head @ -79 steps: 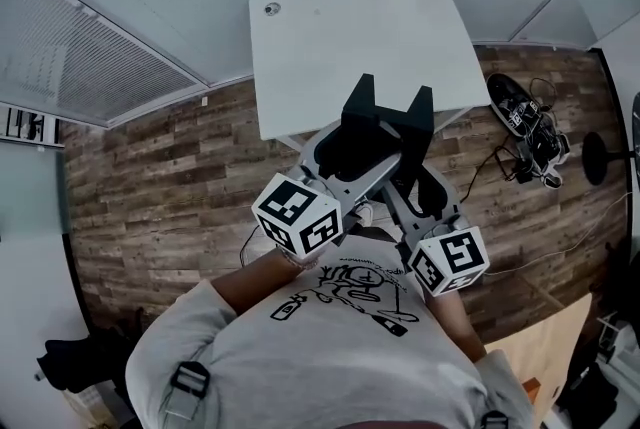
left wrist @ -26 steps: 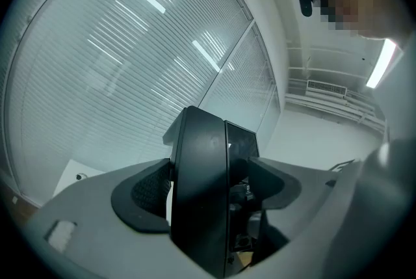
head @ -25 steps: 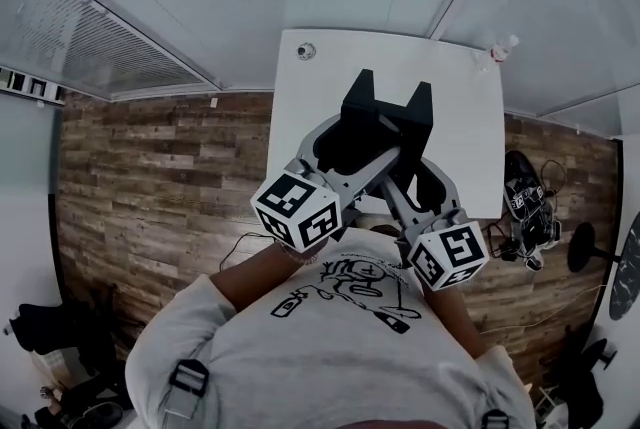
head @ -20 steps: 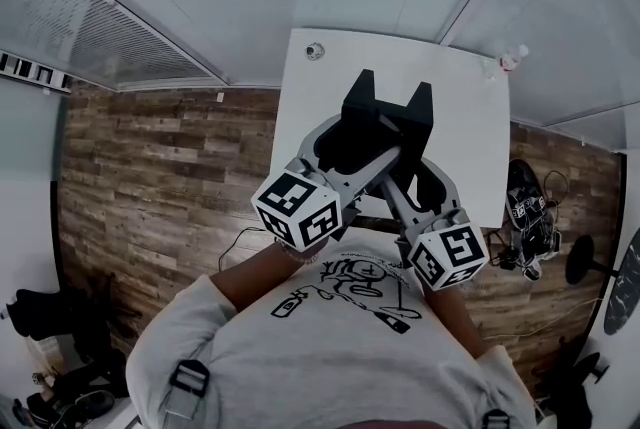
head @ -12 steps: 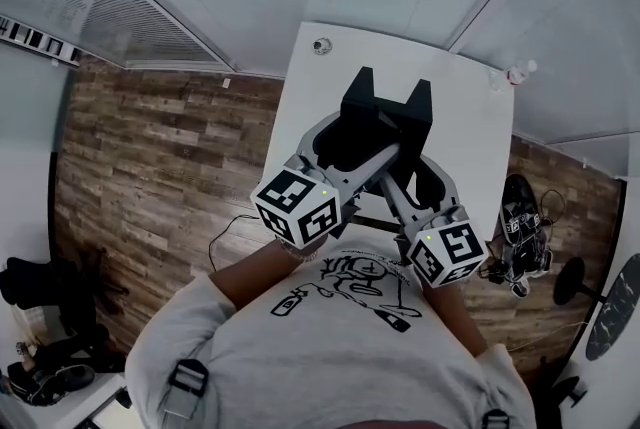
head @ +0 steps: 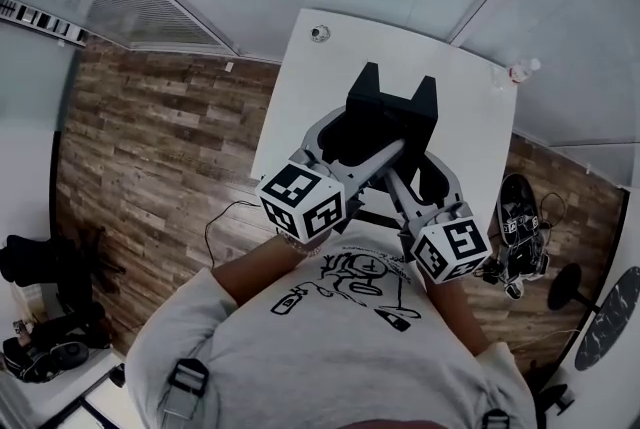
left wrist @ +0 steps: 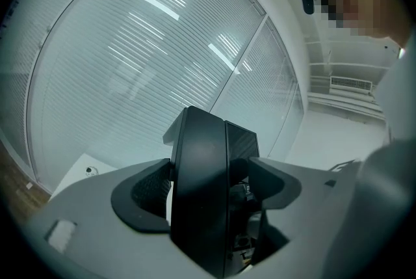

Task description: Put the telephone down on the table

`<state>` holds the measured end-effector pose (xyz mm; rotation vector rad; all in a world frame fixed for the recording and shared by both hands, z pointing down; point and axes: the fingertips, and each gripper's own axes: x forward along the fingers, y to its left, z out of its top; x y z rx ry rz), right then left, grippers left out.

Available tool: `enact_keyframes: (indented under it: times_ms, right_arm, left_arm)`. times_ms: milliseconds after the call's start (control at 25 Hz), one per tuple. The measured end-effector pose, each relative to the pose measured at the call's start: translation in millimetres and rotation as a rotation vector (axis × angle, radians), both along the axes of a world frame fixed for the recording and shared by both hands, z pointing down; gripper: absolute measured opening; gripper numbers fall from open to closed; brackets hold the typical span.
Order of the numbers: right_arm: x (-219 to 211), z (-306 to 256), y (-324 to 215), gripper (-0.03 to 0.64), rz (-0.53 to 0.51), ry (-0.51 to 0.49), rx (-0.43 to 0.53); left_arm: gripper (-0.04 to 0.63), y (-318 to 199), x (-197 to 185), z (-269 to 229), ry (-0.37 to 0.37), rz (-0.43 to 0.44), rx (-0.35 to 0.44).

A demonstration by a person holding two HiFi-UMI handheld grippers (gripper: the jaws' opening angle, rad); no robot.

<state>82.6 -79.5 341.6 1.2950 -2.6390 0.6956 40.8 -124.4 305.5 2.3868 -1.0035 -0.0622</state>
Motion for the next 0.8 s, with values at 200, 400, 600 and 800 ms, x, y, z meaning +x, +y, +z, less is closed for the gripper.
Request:
enact_keyframes:
  times_ms: [200, 400, 600, 800]
  right_arm:
    - [8, 16, -2, 0.210, 0.012, -0.031, -0.038]
    - [9, 35, -1, 0.210, 0.027, -0.031, -0.080]
    - [9, 54, 1, 0.210, 0.034, -0.030, -0.113]
    - [7, 71, 3, 0.210, 0.041, -0.040, -0.146]
  left_arm:
    - [0.359, -4, 9, 17, -0.015, 0.021, -0.031]
    - [0.359, -5, 11, 38, -0.020, 0.037, -0.075]
    - [0.359, -5, 12, 58, -0.027, 0.052, -0.113]
    - [0.359, -4, 11, 77, -0.040, 0.067, -0.151]
